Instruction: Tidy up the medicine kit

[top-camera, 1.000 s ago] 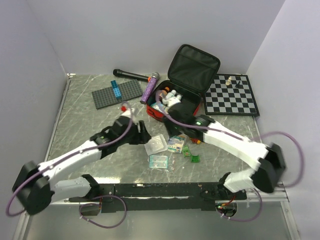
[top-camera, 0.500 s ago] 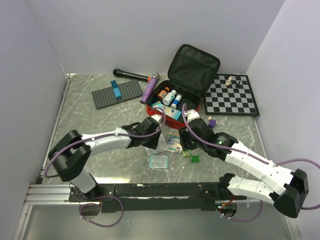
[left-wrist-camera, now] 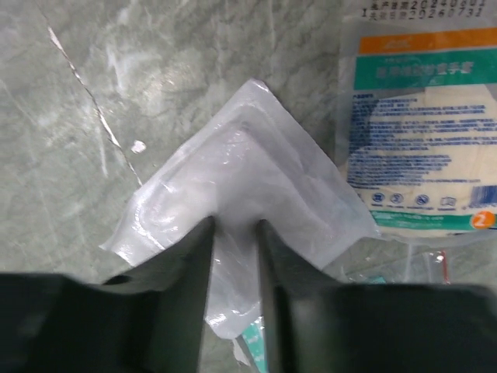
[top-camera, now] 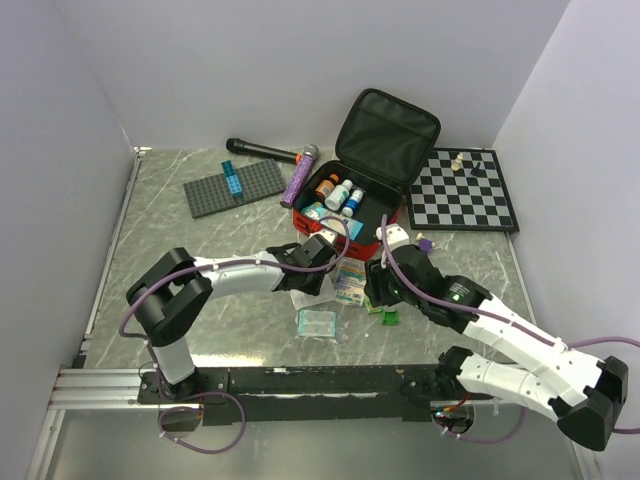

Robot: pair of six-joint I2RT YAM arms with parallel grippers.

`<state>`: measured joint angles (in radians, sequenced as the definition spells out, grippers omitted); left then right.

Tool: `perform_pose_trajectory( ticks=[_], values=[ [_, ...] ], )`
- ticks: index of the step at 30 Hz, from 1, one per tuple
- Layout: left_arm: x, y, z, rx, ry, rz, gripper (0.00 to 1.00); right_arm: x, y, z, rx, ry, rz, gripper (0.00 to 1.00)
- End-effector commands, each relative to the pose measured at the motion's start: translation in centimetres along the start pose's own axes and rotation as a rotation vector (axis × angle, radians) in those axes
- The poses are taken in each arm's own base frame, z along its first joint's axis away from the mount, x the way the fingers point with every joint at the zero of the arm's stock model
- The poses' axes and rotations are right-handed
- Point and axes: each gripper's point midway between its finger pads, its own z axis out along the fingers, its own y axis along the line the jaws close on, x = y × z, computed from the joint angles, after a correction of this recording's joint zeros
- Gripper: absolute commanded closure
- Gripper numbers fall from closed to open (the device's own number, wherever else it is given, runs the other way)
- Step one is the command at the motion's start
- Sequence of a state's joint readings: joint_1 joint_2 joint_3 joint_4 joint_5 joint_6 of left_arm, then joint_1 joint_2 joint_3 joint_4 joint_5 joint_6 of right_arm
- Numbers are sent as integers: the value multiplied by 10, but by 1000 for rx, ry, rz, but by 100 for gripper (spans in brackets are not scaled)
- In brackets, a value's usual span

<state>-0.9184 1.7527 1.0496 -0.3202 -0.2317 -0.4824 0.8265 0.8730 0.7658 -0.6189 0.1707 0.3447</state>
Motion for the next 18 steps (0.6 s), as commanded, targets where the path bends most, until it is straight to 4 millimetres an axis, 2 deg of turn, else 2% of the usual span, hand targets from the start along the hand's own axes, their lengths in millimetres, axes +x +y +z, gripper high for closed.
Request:
perform_pose_trajectory(
  ticks=[1,6,9,13,18],
  values=[
    [-1,5,3,-46,-4,2,74,-3,-1,-7,-7,-35,18,43],
    [-12,3,-17,-19,-51,-53,99,-8,-2,-13,-7,-53,23,44],
    [-25,2,-39,2,-97,-95,99,-14,0,-16,-14,-73,23,44],
    [-53,0,-76,31,-179,-158,99,-20,-3,-19,1,-103,26,44],
    [-103,4,-120,27,-337,-250,99,-20,-18,-19,71,-145,67,46]
  ],
)
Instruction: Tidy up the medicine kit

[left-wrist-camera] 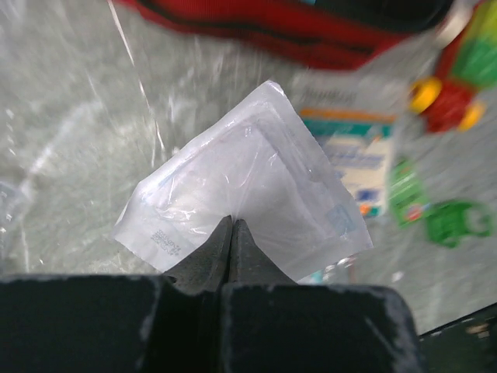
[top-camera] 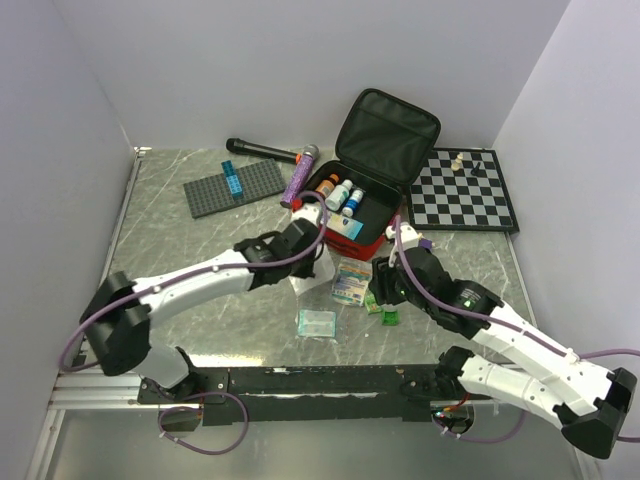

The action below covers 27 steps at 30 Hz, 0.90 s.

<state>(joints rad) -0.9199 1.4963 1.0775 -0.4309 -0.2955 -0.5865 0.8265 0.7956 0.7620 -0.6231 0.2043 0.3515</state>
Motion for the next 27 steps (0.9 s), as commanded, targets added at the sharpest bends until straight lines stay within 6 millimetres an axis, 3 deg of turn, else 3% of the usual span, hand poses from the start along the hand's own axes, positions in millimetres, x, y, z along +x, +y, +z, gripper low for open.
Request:
perform_pose_trajectory(
  ticks=[1,5,11,14,18,27],
  values=[
    [-75,-10,-37,5,-203,-128,99,-9,-16,-5,81,-82,56,46],
    [-129,-14,-28,44,-280,-255,99,-7,-29,-9,125,-140,117,46],
    [-200,-25,18,137,-321,-421,99,-9,-47,-24,198,-211,210,44],
    [-224,-35,45,165,-319,-458,99,-11,-58,-32,245,-243,258,42],
    [-238,-54,81,208,-299,-492,99,-9,-67,-35,281,-278,305,41],
    [-222,-94,130,313,-214,-531,99,-6,-72,-36,315,-275,324,41]
  ],
)
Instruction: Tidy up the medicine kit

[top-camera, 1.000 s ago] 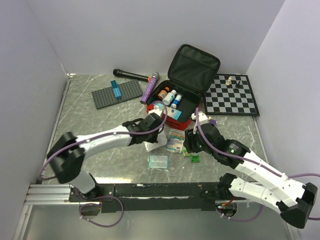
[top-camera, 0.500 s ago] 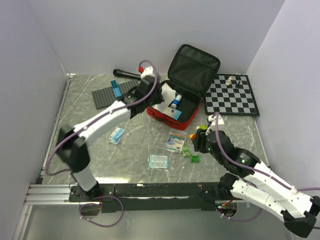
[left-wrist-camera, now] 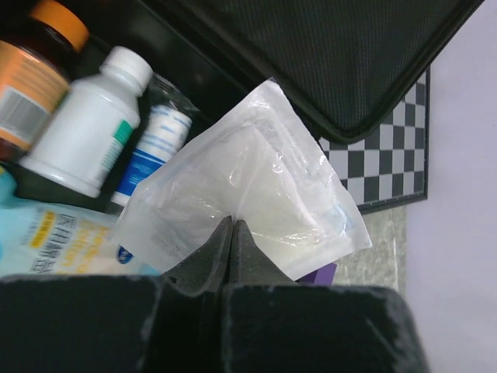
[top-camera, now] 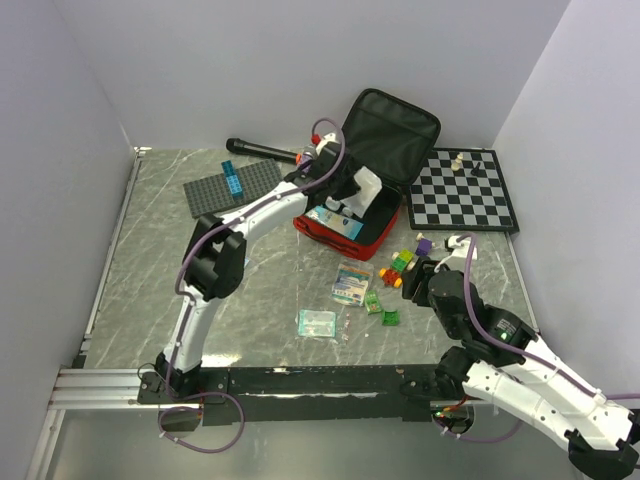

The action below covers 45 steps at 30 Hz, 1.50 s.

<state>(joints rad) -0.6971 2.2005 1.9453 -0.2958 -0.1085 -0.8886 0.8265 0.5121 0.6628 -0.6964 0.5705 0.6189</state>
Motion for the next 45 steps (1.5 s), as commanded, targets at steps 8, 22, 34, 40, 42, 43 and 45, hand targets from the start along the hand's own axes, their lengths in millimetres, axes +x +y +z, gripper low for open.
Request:
perform_pose_trajectory(
  ticks=[8,22,34,40,42,43,45],
  values=[
    [30,-29,31,94,63,-39,99,-1,-9,-1,38,-20,26,41],
    [46,-3,74,-1,46,-68,99,13,-13,-4,22,15,38,41],
    [43,-10,62,46,42,-81,68,14,-11,-2,13,21,15,41],
    [23,-32,39,106,17,-74,32,12,-9,-1,5,12,13,41],
    [12,-42,26,133,-4,-72,24,12,-9,-1,8,13,13,41],
    [7,-47,19,147,-19,-69,20,13,-8,0,7,16,9,41],
    [-6,-54,5,164,-49,-63,8,12,-7,0,5,17,9,41]
  ],
)
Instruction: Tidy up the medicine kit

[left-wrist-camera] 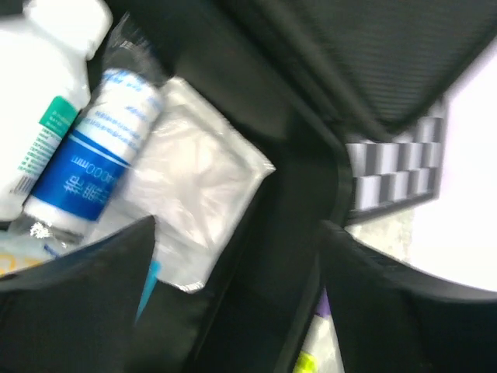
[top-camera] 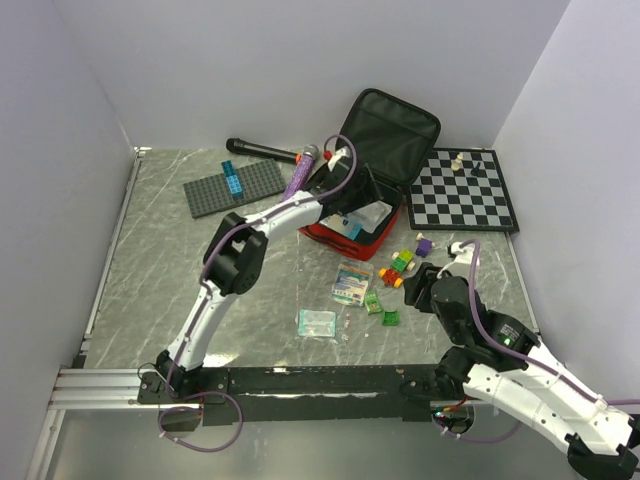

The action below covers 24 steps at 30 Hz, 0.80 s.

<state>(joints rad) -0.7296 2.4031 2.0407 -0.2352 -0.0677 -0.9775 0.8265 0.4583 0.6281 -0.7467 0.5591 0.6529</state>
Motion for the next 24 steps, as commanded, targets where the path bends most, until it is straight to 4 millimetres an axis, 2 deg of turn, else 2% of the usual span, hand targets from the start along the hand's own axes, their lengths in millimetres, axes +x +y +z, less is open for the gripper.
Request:
perform_pose_trajectory(
  ticks=[1,4,6,8,10,13,15,17,20,24],
  values=[
    [-61,-74,-68,180,-138,12,3,-3,4,4,-2,-11,-9,41],
    [-74,-86,-92,204,-162,26,1,-6,6,4,-8,-15,-12,41],
    [-82,-80,-109,163,-190,60,4,-5,8,5,-9,-10,-22,41],
    [-92,-58,-126,69,-239,75,4,-5,9,6,-8,-6,-35,41],
    [-102,-15,-146,-48,-261,44,4,-3,10,9,-5,6,-52,41],
    [-111,49,-164,-125,-257,-52,4,1,17,13,-28,33,-92,40],
    [-106,89,-173,-139,-222,-97,3,3,24,16,-47,51,-117,39],
    [-100,118,-179,-161,-190,-107,4,9,30,21,-56,93,-155,38],
    [-92,144,-186,-179,-173,-86,4,17,39,29,-70,143,-193,37],
    [-95,144,-181,-163,-167,-45,4,20,50,38,-86,167,-191,36]
  ],
)
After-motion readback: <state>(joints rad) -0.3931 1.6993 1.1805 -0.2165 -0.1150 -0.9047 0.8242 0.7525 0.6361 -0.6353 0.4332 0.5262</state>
